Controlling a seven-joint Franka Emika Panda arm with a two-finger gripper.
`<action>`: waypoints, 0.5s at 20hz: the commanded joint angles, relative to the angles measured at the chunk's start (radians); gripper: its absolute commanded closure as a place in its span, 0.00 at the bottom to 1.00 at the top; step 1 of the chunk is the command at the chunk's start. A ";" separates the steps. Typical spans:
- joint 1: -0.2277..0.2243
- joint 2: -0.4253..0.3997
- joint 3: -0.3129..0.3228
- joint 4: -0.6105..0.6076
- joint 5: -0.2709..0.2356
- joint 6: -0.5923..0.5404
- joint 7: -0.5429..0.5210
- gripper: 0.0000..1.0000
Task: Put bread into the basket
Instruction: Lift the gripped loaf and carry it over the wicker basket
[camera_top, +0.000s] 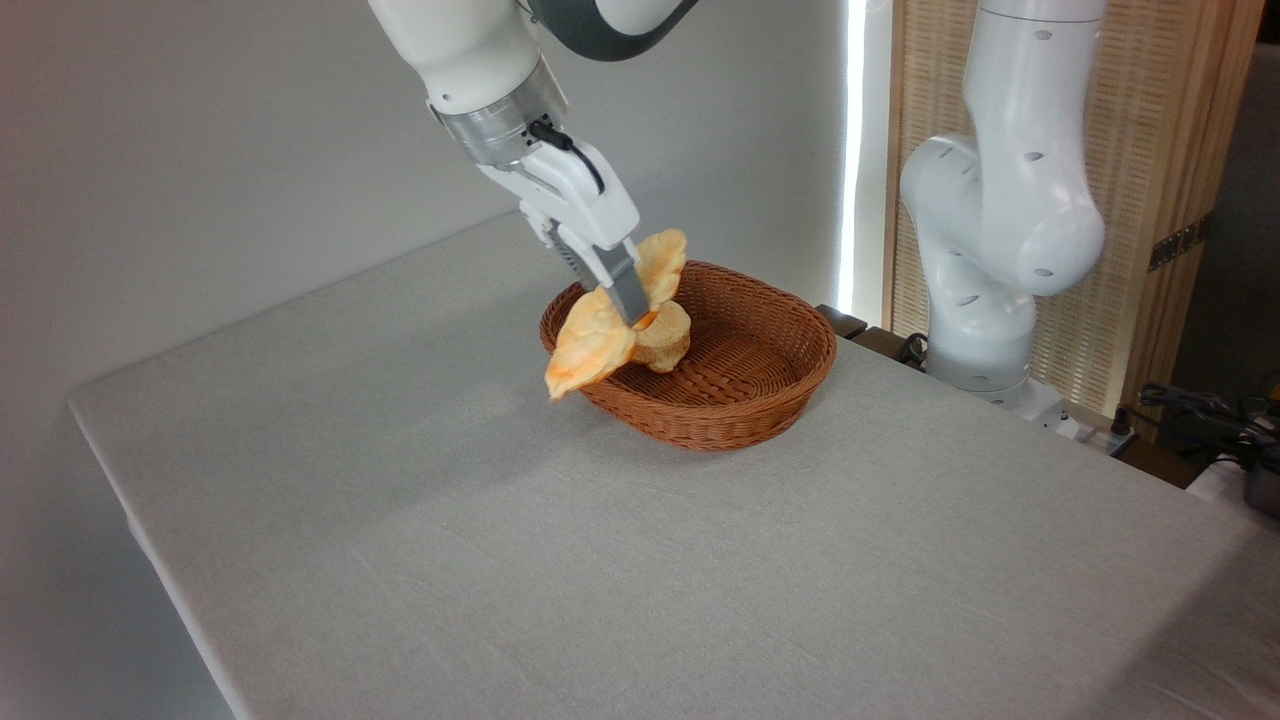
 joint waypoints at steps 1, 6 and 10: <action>-0.005 -0.036 0.007 -0.046 -0.019 -0.083 0.013 0.60; -0.007 -0.051 0.004 -0.100 -0.017 -0.172 0.021 0.32; -0.008 -0.049 0.001 -0.112 -0.016 -0.174 0.048 0.14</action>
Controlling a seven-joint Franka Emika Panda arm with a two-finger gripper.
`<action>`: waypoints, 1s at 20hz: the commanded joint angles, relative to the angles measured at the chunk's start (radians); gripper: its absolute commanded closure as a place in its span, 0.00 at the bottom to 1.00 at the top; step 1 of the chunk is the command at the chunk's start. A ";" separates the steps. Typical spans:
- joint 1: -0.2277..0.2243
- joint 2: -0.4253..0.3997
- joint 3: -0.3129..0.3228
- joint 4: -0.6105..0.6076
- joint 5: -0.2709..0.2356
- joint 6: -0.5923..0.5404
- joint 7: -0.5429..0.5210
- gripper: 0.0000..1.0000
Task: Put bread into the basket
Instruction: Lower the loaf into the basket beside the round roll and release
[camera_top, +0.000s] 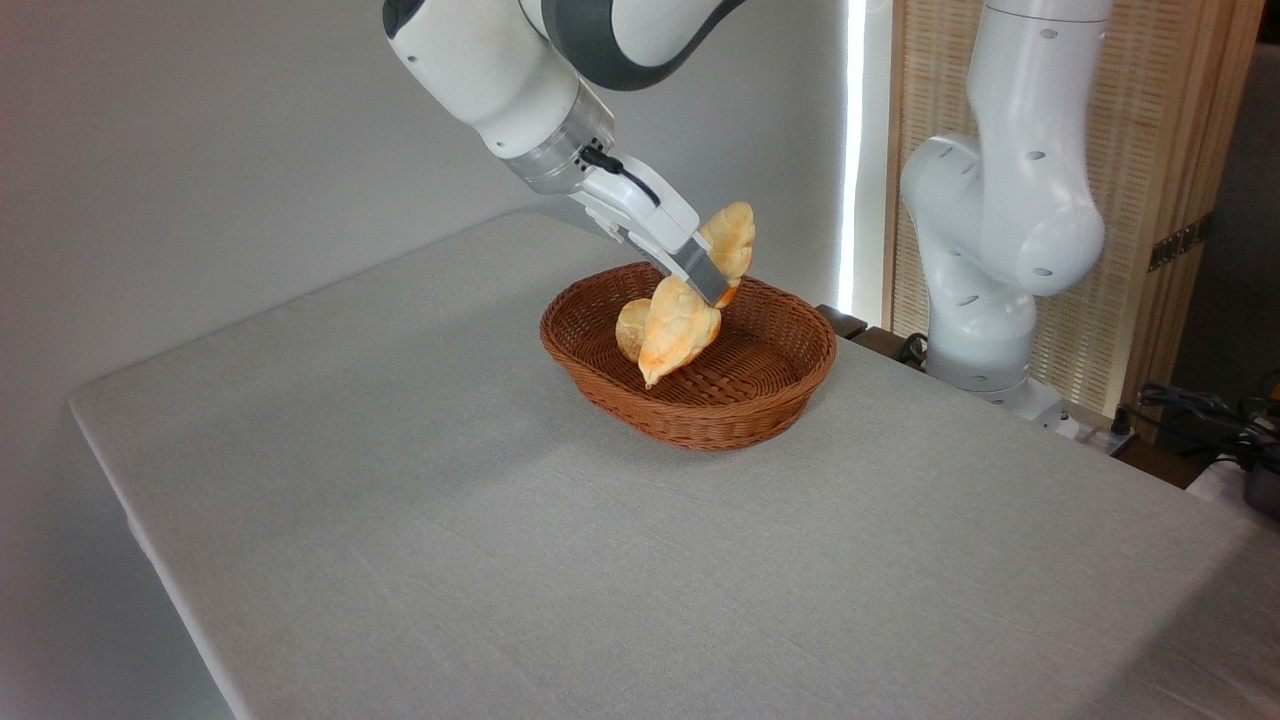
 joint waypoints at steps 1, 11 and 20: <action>-0.005 -0.020 0.005 -0.018 -0.016 -0.017 0.041 0.02; -0.023 -0.014 0.005 -0.018 -0.014 -0.015 0.039 0.00; -0.023 -0.023 0.011 0.016 -0.014 0.064 0.039 0.00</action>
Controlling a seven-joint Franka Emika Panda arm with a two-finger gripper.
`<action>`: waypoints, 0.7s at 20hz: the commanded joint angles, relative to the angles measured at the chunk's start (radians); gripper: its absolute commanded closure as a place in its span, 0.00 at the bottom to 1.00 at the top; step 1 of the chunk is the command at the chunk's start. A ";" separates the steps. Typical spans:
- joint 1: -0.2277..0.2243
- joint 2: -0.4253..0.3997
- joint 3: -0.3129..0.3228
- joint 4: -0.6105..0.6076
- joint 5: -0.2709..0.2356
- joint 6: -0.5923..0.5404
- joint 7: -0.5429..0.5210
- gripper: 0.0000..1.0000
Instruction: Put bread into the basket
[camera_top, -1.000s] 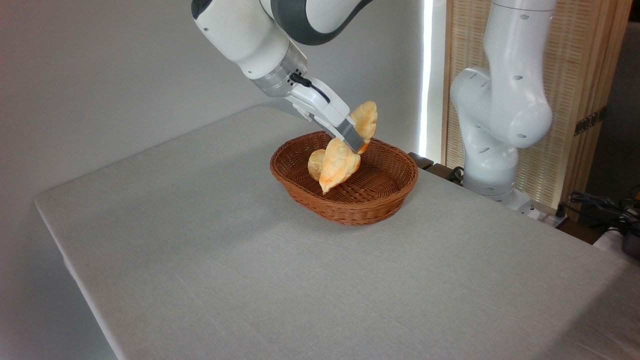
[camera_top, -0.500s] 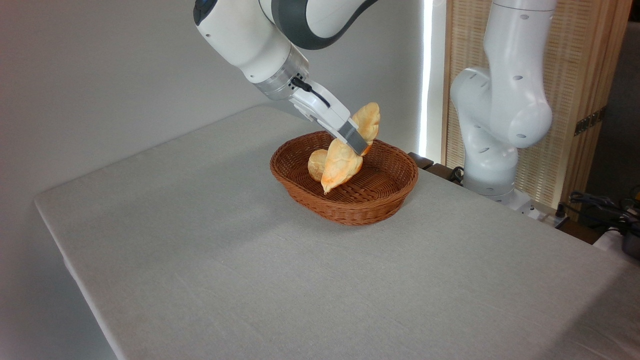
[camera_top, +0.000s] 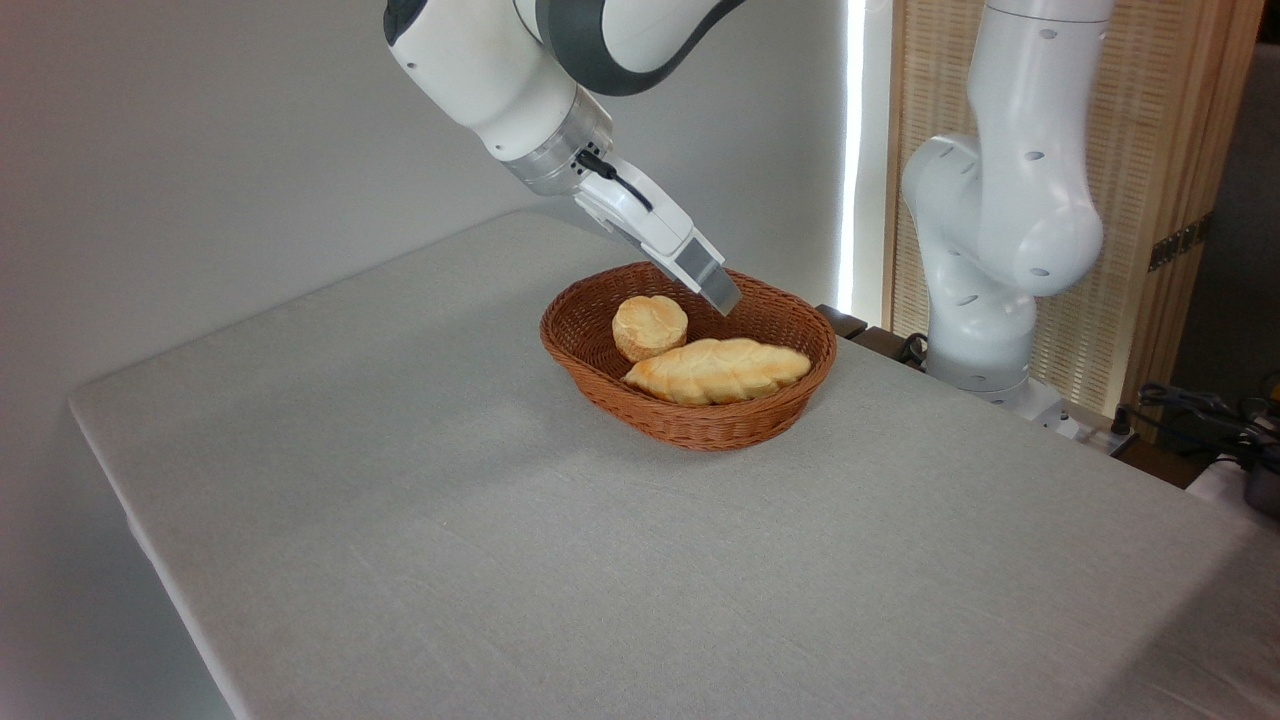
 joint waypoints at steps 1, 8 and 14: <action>-0.001 -0.021 0.017 0.035 -0.013 0.089 0.013 0.00; 0.010 -0.012 0.083 0.065 0.047 0.452 0.010 0.00; 0.010 0.037 0.126 0.063 0.047 0.656 0.005 0.00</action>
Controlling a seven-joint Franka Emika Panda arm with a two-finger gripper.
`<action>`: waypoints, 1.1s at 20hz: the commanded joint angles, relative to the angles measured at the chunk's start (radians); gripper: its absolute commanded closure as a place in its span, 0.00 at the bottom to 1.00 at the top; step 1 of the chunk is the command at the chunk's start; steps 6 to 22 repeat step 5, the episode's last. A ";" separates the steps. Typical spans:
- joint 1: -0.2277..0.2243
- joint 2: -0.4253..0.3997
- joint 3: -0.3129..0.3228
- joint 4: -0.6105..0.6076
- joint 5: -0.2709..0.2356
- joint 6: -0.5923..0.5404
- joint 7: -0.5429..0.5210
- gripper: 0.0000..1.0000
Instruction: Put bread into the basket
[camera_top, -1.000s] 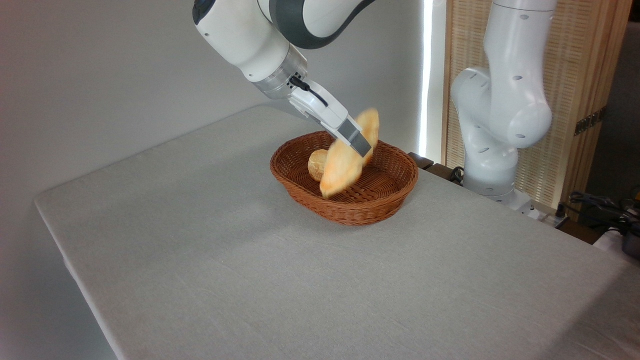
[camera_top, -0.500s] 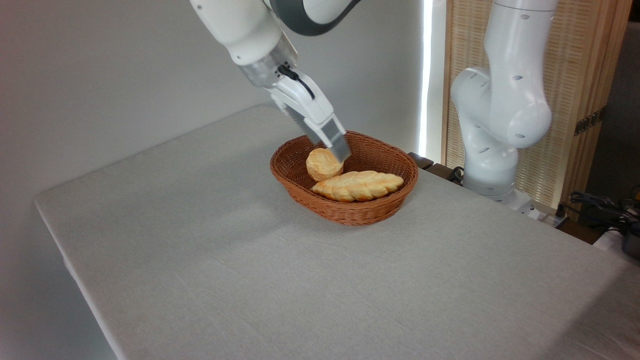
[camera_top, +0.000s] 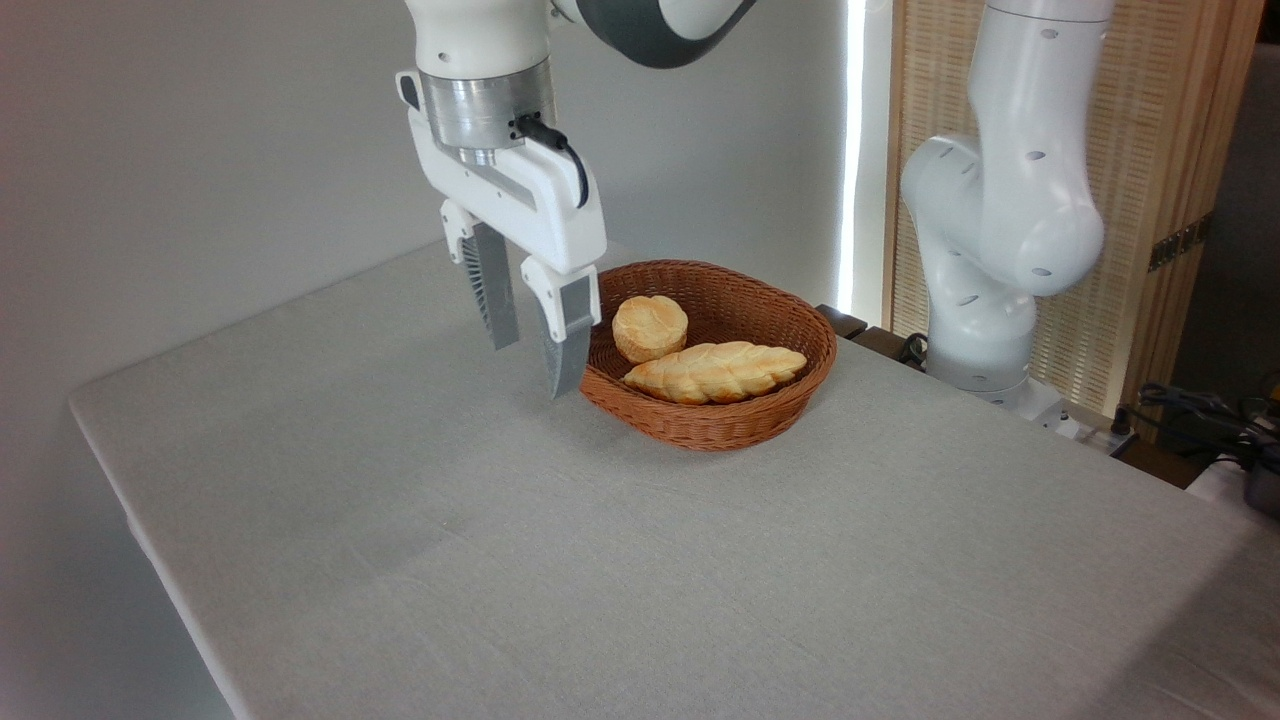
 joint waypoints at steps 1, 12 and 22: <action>-0.004 0.051 0.028 0.003 0.007 0.118 0.003 0.00; -0.004 0.079 0.029 0.003 0.007 0.145 0.007 0.00; -0.004 0.079 0.029 0.003 0.007 0.145 0.007 0.00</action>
